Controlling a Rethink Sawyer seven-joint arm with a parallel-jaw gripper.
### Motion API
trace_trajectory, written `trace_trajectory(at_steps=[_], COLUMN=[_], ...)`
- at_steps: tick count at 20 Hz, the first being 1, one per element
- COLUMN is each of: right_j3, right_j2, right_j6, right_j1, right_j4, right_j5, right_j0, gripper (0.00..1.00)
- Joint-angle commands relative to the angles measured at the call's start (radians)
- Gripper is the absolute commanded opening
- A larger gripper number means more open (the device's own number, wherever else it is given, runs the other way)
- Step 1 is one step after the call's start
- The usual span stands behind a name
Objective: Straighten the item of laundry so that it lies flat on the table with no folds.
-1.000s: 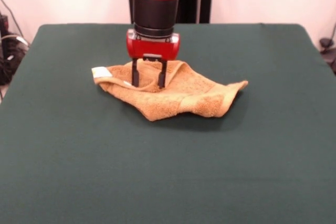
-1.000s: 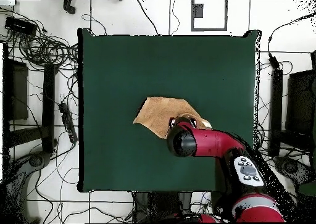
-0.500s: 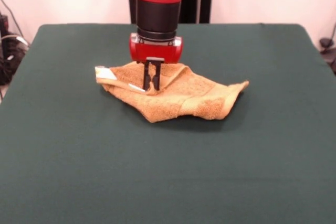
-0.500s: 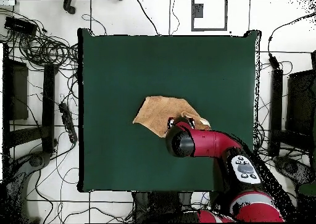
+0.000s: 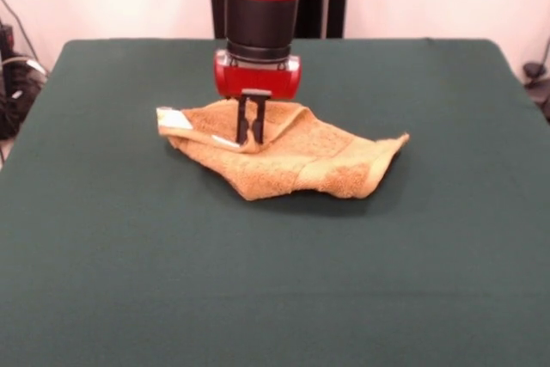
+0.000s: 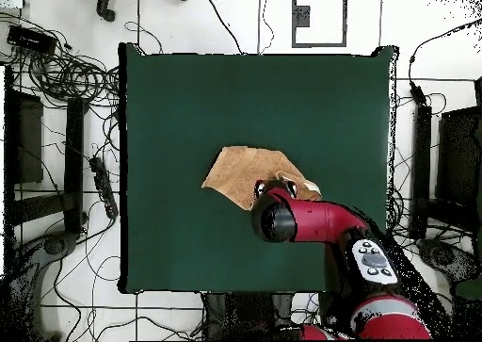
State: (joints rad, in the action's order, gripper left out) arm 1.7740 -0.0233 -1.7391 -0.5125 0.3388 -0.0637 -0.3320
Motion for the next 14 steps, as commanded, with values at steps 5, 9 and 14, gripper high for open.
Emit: trace_trajectory(at_steps=[5,9,14], right_j3=[0.313,0.378,0.434], right_j2=[-0.207,-0.226,-0.21], right_j6=[-0.138,-0.118,-0.123], right_j1=[-0.348,-0.464,-0.525], right_j4=[-0.037,-0.075,-0.098], right_j5=[-0.072,-0.146,-0.167], right_j0=[-0.046,-0.076,-0.095], gripper=[0.0,0.0,0.0])
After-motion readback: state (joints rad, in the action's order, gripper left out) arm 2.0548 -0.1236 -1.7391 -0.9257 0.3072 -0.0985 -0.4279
